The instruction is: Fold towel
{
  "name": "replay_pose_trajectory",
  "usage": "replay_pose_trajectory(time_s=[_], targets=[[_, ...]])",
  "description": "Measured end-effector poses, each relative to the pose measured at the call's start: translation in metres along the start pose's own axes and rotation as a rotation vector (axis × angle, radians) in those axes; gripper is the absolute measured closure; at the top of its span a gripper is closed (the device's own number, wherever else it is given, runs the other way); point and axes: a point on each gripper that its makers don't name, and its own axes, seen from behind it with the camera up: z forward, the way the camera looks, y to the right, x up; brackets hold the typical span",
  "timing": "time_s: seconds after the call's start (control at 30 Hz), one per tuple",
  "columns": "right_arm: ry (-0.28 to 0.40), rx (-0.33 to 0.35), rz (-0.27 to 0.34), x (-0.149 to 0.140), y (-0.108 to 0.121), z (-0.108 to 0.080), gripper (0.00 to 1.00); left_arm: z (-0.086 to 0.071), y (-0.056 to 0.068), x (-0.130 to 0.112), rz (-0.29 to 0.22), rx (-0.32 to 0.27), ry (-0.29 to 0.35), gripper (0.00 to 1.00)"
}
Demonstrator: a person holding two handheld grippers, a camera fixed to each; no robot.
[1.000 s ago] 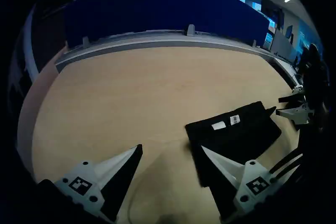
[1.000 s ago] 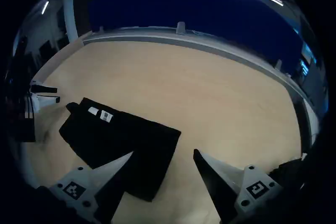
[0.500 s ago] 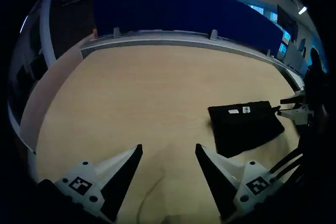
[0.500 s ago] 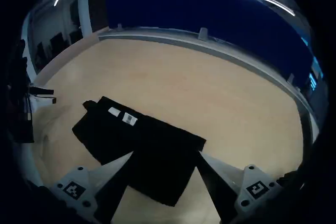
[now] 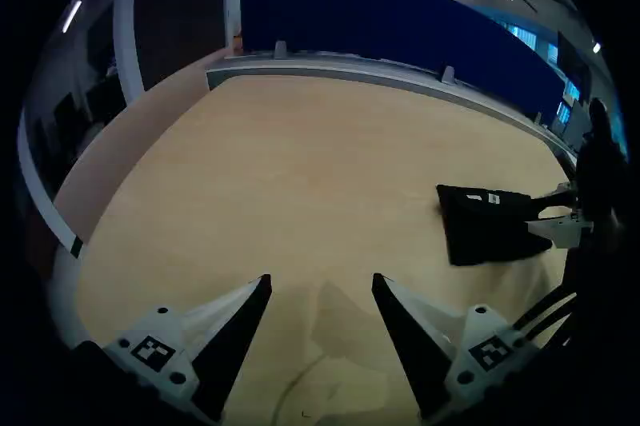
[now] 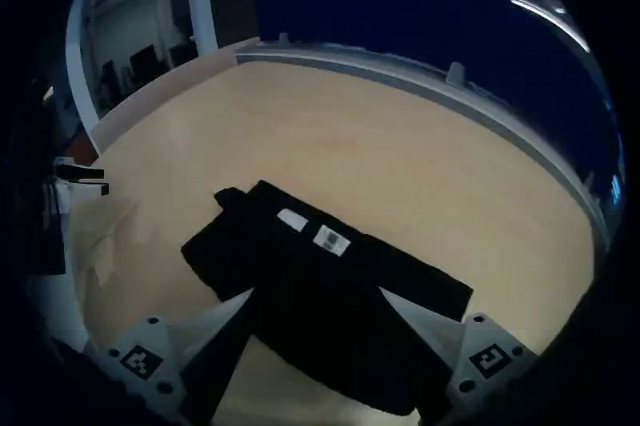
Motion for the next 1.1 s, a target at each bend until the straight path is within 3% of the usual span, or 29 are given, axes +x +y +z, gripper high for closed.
replay_pose_trajectory(time_s=[0.2, 0.4, 1.1], targets=[[-0.022, 0.050, -0.030, -0.004, -0.027, 0.011, 0.00, -0.008, -0.015, -0.010, -0.029, 0.030, 0.000, 0.07], [-0.047, 0.070, -0.053, -0.011, -0.038, 0.017, 0.00, -0.011, -0.022, -0.013, -0.050, 0.040, 0.003, 0.07], [-0.028, 0.024, -0.045, 0.011, -0.011, 0.032, 0.00, -0.005, -0.016, -0.006, -0.045, 0.027, 0.003, 0.07]])
